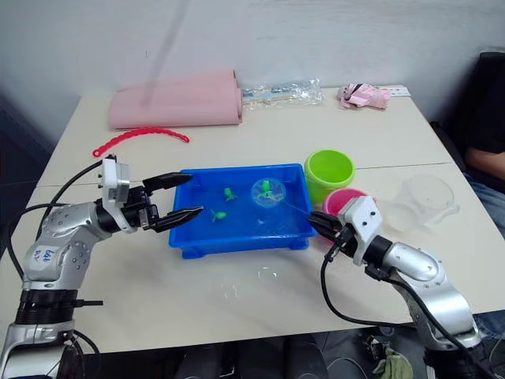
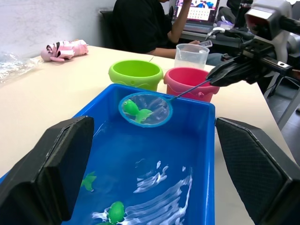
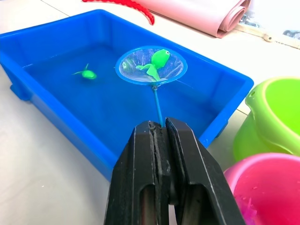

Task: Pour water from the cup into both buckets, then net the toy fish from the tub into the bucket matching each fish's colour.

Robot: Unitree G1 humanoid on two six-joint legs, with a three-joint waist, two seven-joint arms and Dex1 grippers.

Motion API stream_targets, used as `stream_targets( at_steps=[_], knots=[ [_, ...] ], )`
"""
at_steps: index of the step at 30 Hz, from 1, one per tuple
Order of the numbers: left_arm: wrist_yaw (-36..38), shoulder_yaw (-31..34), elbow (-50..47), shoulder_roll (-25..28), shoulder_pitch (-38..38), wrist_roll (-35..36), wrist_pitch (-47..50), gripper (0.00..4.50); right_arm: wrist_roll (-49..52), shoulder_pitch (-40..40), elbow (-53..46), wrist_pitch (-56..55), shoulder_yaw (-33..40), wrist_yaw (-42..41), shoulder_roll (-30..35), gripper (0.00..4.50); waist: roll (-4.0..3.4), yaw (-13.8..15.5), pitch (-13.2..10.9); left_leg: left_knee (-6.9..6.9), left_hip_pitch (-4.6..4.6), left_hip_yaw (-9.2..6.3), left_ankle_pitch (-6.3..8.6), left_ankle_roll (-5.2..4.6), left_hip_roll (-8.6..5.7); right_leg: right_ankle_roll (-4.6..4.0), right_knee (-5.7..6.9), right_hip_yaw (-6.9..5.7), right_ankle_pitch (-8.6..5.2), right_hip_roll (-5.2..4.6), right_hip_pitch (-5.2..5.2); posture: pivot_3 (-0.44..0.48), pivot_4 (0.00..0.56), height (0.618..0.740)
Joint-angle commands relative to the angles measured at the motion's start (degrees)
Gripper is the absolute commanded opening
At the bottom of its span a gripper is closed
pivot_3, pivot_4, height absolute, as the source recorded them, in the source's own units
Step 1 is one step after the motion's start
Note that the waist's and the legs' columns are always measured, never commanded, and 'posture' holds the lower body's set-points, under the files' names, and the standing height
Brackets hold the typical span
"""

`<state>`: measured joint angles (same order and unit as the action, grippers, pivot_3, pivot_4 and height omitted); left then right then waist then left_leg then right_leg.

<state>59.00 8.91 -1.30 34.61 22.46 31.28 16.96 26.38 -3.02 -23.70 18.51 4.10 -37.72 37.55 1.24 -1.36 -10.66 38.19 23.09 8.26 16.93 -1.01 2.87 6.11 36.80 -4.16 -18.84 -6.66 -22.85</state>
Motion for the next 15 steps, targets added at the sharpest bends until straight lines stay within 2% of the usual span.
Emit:
stream_targets(
  at_steps=[1,7,15],
  knots=[
    [0.7,-0.6,0.4,-1.0,2.8,0.7,-0.5,4.47,1.4,1.8,-4.8,-2.9,6.6,-0.5,0.5,0.00,0.00,0.1,0.0,0.00,0.00,0.00,0.00,-0.01,-0.01,0.00,0.00,0.01,0.00,-0.01,0.00,0.000,0.150,0.740],
    [0.9,-1.4,1.2,-2.7,4.5,0.8,-0.5,4.47,2.1,1.2,-3.3,-2.7,14.3,-0.8,2.3,0.00,0.00,0.1,0.0,0.02,-0.03,-0.01,-0.01,-0.01,-0.01,0.01,0.00,0.02,0.00,0.00,0.03,0.000,0.150,0.740],
    [1.6,-2.4,1.9,-4.0,4.8,0.5,-0.7,4.47,-4.8,-3.5,10.7,-10.7,16.4,-3.5,6.5,0.00,0.00,0.0,0.0,0.04,-0.07,0.01,-0.02,-0.02,-0.02,0.01,-0.06,0.04,0.00,0.02,0.05,0.000,0.150,0.740]
  ],
)
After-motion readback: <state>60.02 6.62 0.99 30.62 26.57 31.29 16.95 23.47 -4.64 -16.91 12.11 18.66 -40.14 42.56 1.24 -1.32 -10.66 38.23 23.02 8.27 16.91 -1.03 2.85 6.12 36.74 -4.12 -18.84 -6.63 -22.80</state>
